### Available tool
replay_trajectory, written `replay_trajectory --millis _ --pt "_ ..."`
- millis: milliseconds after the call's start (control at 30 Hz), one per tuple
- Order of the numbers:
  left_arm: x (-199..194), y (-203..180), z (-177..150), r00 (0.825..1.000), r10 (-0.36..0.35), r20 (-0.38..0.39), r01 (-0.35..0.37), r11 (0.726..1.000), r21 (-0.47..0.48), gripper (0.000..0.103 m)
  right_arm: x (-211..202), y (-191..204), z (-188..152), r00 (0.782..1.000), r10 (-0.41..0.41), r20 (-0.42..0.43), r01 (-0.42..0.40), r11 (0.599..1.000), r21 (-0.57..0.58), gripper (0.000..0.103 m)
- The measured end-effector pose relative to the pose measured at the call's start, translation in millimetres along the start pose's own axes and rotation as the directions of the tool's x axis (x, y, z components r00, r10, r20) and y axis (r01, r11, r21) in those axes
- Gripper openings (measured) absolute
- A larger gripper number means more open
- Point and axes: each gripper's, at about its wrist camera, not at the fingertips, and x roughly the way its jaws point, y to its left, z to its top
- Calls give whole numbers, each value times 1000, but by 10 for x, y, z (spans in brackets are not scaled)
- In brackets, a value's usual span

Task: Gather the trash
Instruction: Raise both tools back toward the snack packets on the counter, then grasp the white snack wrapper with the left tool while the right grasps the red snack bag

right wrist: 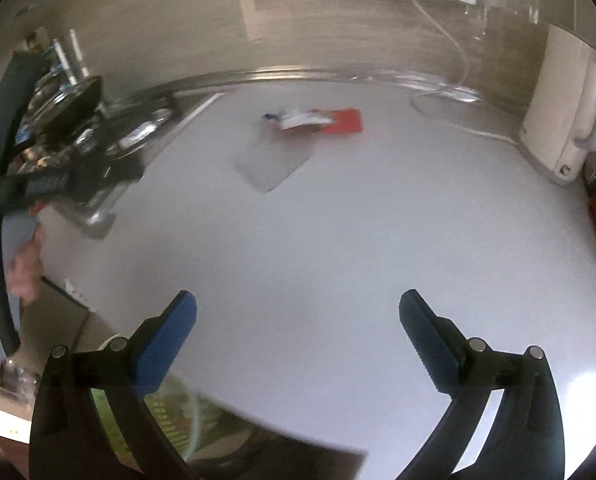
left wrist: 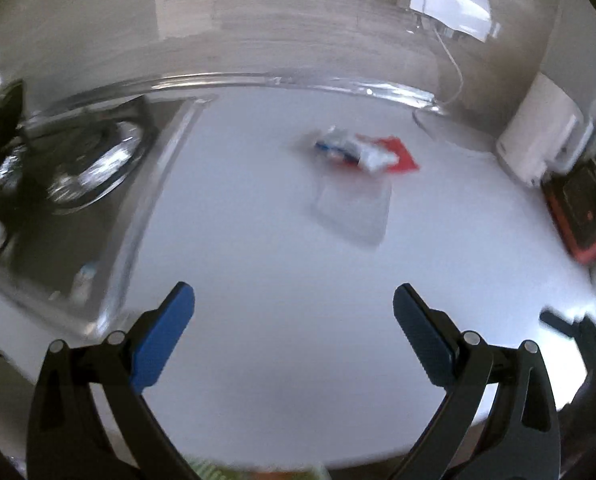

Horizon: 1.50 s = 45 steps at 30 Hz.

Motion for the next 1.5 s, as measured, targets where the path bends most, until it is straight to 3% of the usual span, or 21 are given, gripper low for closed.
replay_trajectory --millis 233,400,600,867,1000,1133,1267,1367,1500 --pt "758 -181 955 999 -22 -47 12 978 -207 95 265 -410 328 999 -23 38 22 1000 11 100" --pt "1224 -282 1343 995 34 -89 -55 969 -240 95 509 -634 654 998 -4 55 4 1000 0 101" --pt "1784 -328 1535 976 63 -206 -118 955 -271 95 975 -866 1156 997 48 62 -46 999 -29 100" --pt "2056 -350 1513 953 48 -300 -152 931 -333 95 1571 -1132 1605 989 147 33 -148 989 7 101" --pt "2129 -371 1419 941 -5 -340 -120 931 -346 64 1717 -1136 1701 986 167 17 -167 986 -1 100" --pt "2046 -389 1388 944 11 -331 -125 937 -325 45 1764 -1125 1707 981 192 12 -192 981 -6 100" --pt "1969 -320 1389 948 -29 -317 -89 931 -353 39 1788 -1138 1714 974 224 26 -224 975 -2 100" --pt "1919 -280 1406 952 -55 -300 -62 928 -367 37 1814 -1136 1732 967 256 24 -256 967 5 93" --pt "1851 -301 1439 960 -56 -275 -42 941 -337 31 1843 -1091 1752 963 271 8 -271 963 -11 73"
